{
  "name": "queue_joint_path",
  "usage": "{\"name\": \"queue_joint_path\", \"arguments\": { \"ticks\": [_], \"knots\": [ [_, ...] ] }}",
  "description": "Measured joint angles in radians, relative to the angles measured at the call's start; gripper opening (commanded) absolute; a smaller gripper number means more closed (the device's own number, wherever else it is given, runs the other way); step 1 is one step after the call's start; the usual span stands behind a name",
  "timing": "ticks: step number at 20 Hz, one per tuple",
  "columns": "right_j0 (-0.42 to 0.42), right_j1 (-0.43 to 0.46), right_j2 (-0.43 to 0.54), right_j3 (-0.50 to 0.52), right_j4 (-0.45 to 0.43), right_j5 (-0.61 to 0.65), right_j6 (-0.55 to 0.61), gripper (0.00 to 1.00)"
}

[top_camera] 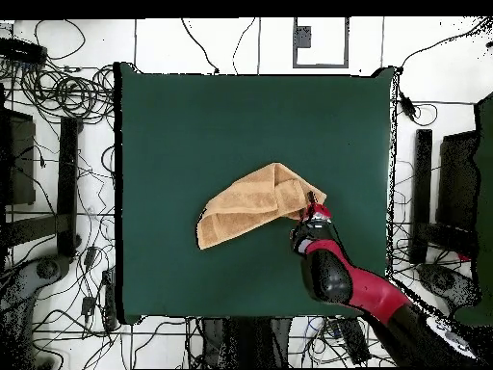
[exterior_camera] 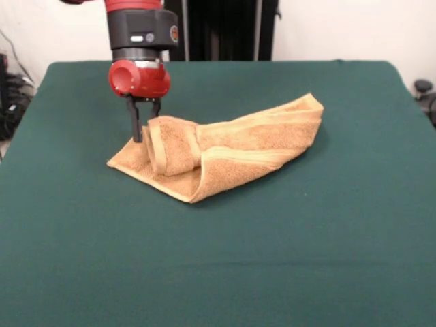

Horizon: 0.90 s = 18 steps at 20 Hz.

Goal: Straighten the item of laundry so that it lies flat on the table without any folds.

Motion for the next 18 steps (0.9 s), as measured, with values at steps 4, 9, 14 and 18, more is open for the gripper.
{"name": "queue_joint_path", "arguments": {
  "ticks": [4,9,14,18],
  "knots": [
    [0.095,-0.038,-0.084,-0.001,0.000,0.034,0.000,1.00],
    [0.150,-0.070,-0.128,-0.001,-0.001,0.057,0.000,1.00],
    [0.144,-0.086,-0.132,0.000,-0.001,0.071,0.000,1.00],
    [0.131,-0.095,-0.132,0.000,-0.001,0.071,0.000,1.00]
  ]
}}
